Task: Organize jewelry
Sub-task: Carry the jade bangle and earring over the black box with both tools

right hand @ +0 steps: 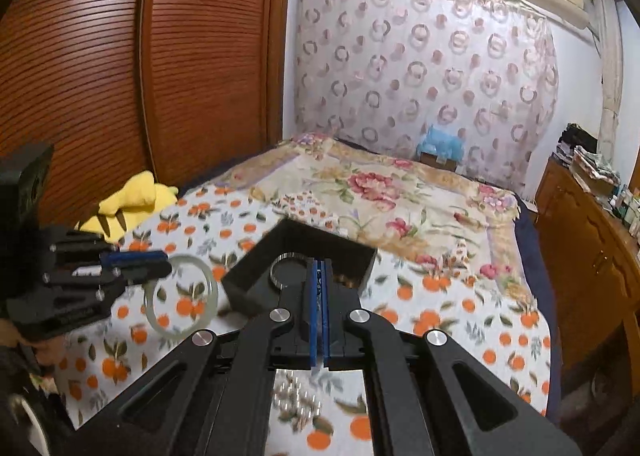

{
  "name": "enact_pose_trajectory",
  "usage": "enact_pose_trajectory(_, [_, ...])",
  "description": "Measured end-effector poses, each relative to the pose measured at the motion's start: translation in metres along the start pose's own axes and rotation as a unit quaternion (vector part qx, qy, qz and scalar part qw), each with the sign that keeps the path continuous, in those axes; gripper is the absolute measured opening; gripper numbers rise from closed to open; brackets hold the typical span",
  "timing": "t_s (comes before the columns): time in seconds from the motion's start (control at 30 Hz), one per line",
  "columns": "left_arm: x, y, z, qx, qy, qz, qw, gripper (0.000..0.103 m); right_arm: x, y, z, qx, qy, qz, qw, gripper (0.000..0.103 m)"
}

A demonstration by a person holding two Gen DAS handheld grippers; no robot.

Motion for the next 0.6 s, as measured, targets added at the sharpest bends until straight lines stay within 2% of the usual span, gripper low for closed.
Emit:
enact_pose_trajectory(0.2, [0.016,0.006,0.002,0.011,0.007,-0.007,0.9999,0.006,0.013,0.025,-0.005,0.006,0.014,0.011,1.0,0.002])
enact_pose_trajectory(0.43, [0.024,0.015,0.009,0.022,0.007,-0.005,0.9997,0.006,0.0,0.061,-0.006,0.017,0.03,0.043,0.999,0.004])
enact_pose_trajectory(0.47, [0.025,0.018,0.01,0.024,0.007,-0.003,0.9997,0.006,-0.003,0.065,-0.006,0.021,0.038,0.046,0.998,0.004])
enact_pose_trajectory(0.5, [0.025,0.02,0.01,0.024,0.007,-0.002,0.9997,0.006,-0.005,0.068,-0.006,0.029,0.045,0.048,0.997,0.01])
enact_pose_trajectory(0.53, [0.026,0.022,0.011,0.024,0.006,0.0,0.9997,0.006,-0.007,0.07,-0.007,0.032,0.048,0.05,0.997,0.012])
enact_pose_trajectory(0.6, [0.028,0.028,0.011,0.024,0.005,0.003,0.9997,0.006,-0.01,0.073,-0.011,0.027,0.05,0.051,0.997,0.013])
Point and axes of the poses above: each gripper's, at about its wrist camera, not at the fingertips, and y roughly the way its jaws point, z to its left, x to its top, the point moved 10 cm from there along y, roughly the way its jaws point, and after that the axes turned 3 degrees about z, right-handed, at the moved point
